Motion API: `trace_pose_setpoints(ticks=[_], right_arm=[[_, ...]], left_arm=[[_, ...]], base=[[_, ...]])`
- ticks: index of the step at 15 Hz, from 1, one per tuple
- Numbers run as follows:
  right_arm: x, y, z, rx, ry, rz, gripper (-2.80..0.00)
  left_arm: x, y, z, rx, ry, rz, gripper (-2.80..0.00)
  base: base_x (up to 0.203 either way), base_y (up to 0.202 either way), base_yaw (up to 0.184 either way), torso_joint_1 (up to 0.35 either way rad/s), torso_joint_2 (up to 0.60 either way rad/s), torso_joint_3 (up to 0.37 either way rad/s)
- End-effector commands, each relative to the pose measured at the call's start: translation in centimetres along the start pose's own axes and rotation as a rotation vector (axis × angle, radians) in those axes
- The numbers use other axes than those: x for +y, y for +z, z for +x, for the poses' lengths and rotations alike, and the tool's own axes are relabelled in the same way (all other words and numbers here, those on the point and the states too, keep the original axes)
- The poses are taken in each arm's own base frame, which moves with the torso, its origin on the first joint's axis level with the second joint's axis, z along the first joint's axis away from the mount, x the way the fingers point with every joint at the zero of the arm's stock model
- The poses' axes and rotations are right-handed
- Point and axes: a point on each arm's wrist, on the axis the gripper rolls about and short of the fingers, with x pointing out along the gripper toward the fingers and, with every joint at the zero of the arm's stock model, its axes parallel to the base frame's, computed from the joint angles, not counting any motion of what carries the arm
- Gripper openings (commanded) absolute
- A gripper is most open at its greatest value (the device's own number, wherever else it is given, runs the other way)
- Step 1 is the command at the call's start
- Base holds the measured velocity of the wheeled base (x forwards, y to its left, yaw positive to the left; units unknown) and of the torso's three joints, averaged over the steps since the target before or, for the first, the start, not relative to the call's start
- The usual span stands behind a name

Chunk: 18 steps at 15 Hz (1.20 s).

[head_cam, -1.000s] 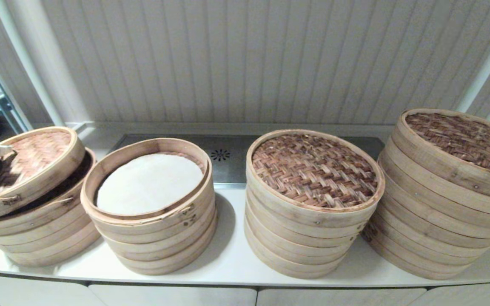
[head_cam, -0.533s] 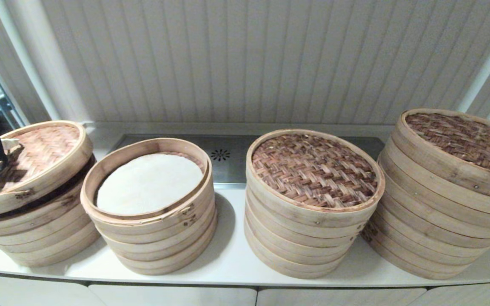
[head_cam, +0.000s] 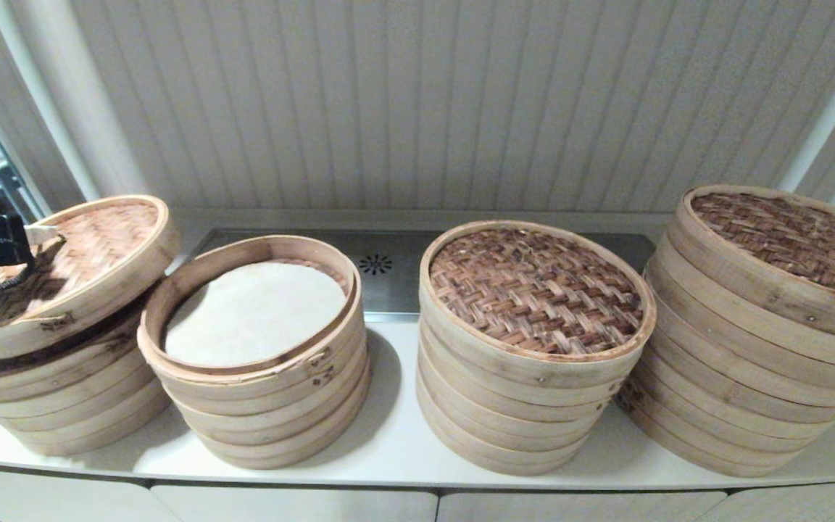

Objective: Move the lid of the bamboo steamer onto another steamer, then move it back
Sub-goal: Put the steamer

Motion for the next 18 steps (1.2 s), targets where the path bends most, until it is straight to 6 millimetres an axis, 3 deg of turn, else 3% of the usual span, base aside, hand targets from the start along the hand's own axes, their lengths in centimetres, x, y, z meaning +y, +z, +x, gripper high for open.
trace_pose_setpoints(ticks=[1,5,18], right_arm=[[0.0,0.0,0.0,0.000,0.001,0.000,-2.80],[0.0,0.0,0.0,-0.002,0.001,-0.001,-2.80],[0.0,0.0,0.0,0.000,0.001,-0.001,-2.80]], left_arm=[[-0.6,0.4,0.1,-0.005,-0.019,0.008,-2.80],[-3.1,0.9,0.7,-0.007,-0.041,0.037,-2.80],[-14.6,1.2,1.6,-0.004,-0.164,0.152,-2.80]], base=[[0.000,0.000,0.000,0.000,0.00,0.000],[0.000,0.000,0.000,0.000,0.00,0.000],[0.000,0.000,0.000,0.000,0.00,0.000]])
